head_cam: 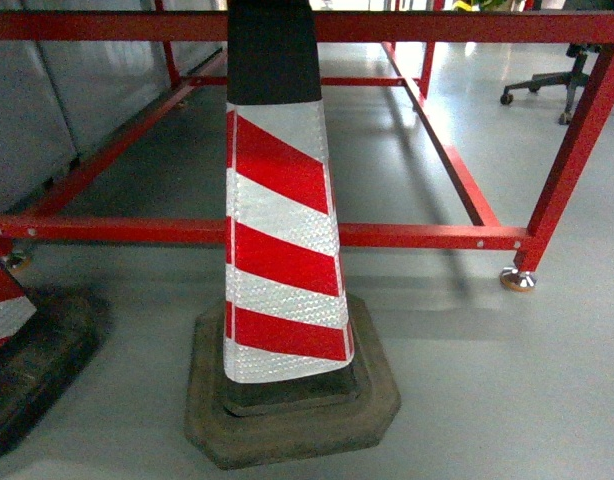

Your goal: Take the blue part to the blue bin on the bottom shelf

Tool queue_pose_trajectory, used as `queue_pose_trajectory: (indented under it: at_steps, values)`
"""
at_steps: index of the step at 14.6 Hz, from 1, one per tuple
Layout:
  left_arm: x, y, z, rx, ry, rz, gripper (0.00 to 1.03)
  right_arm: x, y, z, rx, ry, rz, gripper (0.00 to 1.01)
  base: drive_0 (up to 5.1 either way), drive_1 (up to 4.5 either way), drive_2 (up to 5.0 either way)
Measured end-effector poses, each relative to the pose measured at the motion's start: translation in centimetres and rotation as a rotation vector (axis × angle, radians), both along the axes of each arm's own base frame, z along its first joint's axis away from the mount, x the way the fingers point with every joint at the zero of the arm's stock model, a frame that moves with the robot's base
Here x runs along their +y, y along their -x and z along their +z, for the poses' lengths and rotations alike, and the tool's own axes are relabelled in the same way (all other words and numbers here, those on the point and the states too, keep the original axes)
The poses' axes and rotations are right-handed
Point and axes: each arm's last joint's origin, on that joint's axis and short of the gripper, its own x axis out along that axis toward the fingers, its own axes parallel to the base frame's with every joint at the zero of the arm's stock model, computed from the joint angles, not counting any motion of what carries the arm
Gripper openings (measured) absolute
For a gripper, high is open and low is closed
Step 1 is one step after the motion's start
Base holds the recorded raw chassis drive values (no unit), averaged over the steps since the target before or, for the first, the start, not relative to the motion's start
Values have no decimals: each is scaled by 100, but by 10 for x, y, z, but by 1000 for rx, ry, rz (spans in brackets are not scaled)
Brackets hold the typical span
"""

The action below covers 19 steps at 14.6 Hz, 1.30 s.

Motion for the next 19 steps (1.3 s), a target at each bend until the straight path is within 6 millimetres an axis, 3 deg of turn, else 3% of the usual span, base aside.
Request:
queue_pose_trajectory:
  at_steps: [19]
  values:
    - [0, 0, 0, 2, 0, 0, 98, 0, 0, 0, 0, 0, 0, 98, 0, 0, 0]
